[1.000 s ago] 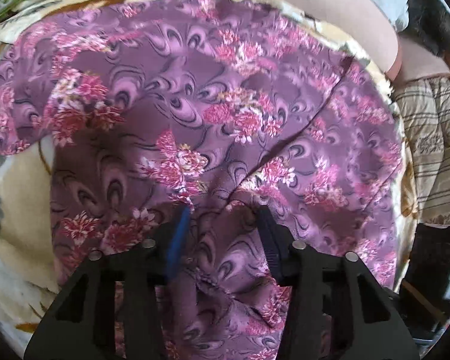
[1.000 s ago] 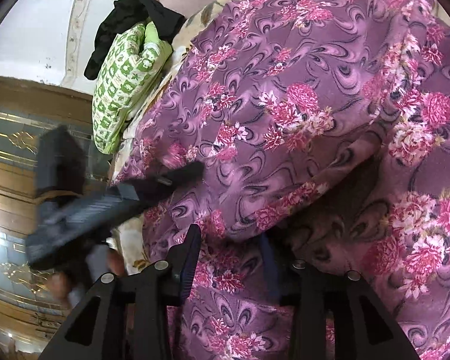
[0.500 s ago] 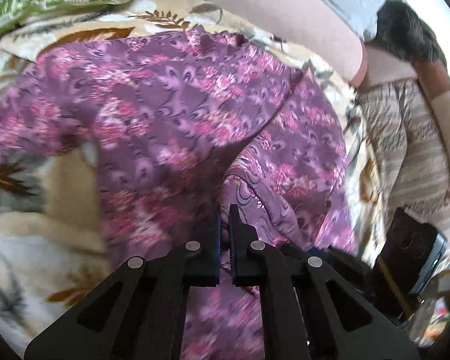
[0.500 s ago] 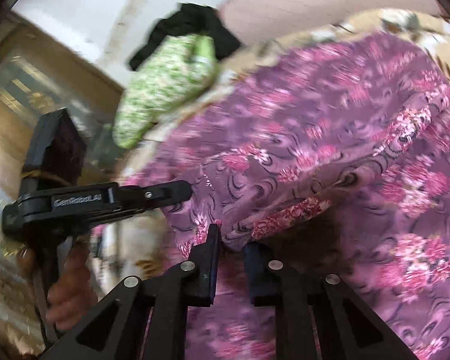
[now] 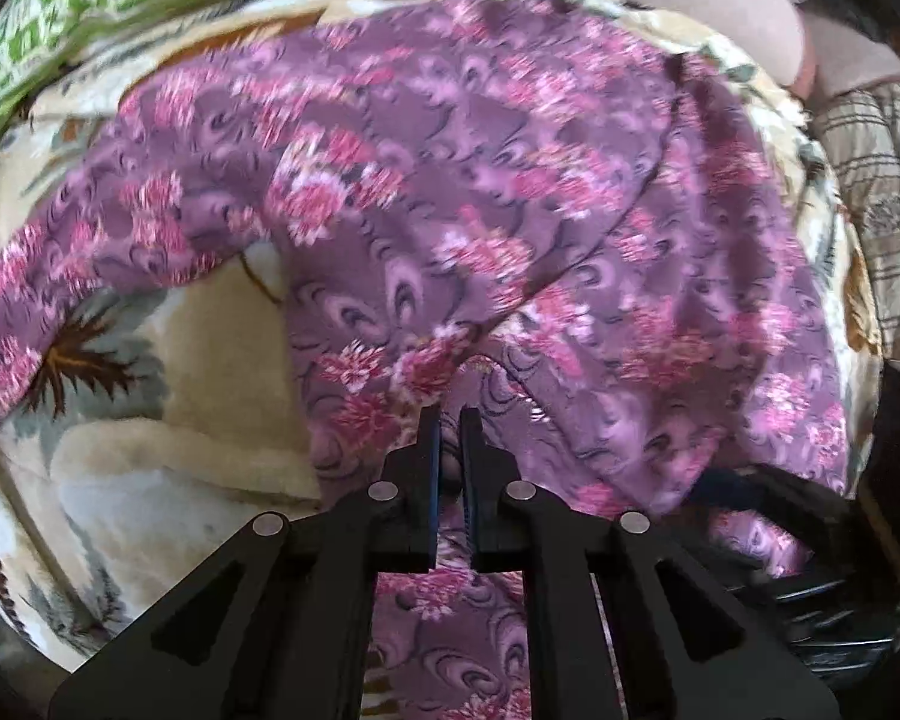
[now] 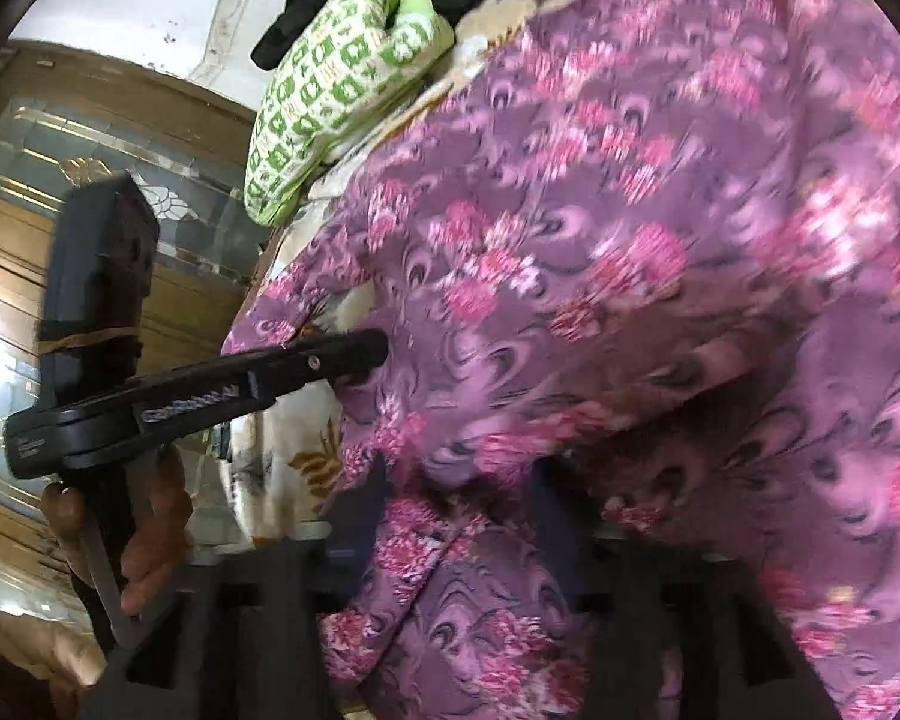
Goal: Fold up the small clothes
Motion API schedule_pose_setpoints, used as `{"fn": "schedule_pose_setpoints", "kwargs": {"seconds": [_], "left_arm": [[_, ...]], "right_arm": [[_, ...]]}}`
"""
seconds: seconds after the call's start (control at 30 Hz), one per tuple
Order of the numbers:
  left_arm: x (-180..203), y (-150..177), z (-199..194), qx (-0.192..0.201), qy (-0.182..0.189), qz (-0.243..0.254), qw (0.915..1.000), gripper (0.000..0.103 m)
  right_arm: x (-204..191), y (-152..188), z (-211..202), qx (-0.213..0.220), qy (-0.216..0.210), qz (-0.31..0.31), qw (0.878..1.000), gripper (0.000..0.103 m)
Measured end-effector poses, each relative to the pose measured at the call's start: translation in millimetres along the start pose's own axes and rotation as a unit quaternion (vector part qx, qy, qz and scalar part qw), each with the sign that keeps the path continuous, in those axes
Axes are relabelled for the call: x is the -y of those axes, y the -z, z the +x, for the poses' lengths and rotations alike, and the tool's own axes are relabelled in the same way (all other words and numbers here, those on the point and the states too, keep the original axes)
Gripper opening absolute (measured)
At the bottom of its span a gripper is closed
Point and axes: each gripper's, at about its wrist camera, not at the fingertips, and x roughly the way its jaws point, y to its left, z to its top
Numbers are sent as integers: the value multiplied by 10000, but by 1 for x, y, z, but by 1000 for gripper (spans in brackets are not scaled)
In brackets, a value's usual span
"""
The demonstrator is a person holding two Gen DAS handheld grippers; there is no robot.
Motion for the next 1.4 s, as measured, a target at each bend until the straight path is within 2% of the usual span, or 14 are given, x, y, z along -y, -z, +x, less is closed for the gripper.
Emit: {"fn": "schedule_pose_setpoints", "kwargs": {"seconds": [0.07, 0.23, 0.43, 0.5, 0.6, 0.63, 0.67, 0.83, 0.97, 1.03, 1.17, 1.27, 1.33, 1.4], "left_arm": [[-2, -1, 7, -59, 17, -89, 9999, 7], [6, 3, 4, 15, -102, 177, 9998, 7], [3, -2, 6, 15, -157, 57, 9999, 7], [-3, -6, -4, 223, -123, -107, 9996, 7], [-30, -4, -34, 876, -145, -629, 9941, 30], [-45, -3, -42, 1045, -143, -929, 9901, 50], [-64, -1, -49, 1181, -124, -1304, 9843, 65], [-180, 37, -65, 1418, -122, -3563, 9235, 66], [-246, 84, -76, 1494, -350, -4740, 8670, 66], [-267, 92, -68, 1517, -287, -5166, 8422, 66], [-296, 82, -45, 1040, -296, -5436, 8324, 66], [-307, 81, -49, 1165, -341, -5643, 8166, 63], [-311, 86, -61, 1450, -556, -5710, 8062, 50], [-310, 84, -65, 1534, -696, -5679, 8057, 36]], "right_arm": [[4, -4, -15, -4, 497, 71, 9987, 53], [12, -14, -55, 817, 776, 204, 9934, 56], [-3, -16, -50, 868, 765, 2, 9933, 56], [-21, -13, -55, 1188, 1120, -430, 9857, 56], [-46, -6, -64, 1703, 1717, -818, 9669, 56], [-50, -5, -65, 1718, 1715, -775, 9670, 56], [-55, -3, -67, 1695, 1468, -663, 9723, 56], [-91, -5, -57, 1286, 850, -633, 9860, 56], [-127, -4, -45, 1003, 951, -1034, 9850, 58], [-137, -2, -37, 837, 1215, -1085, 9831, 70], [-133, 2, -27, 579, 1150, -800, 9884, 70], [-131, 7, -26, 504, 1153, -694, 9896, 70], [-129, 9, -27, 501, 1164, -689, 9895, 70], [-127, 12, -29, 486, 1184, -663, 9896, 70]]}}
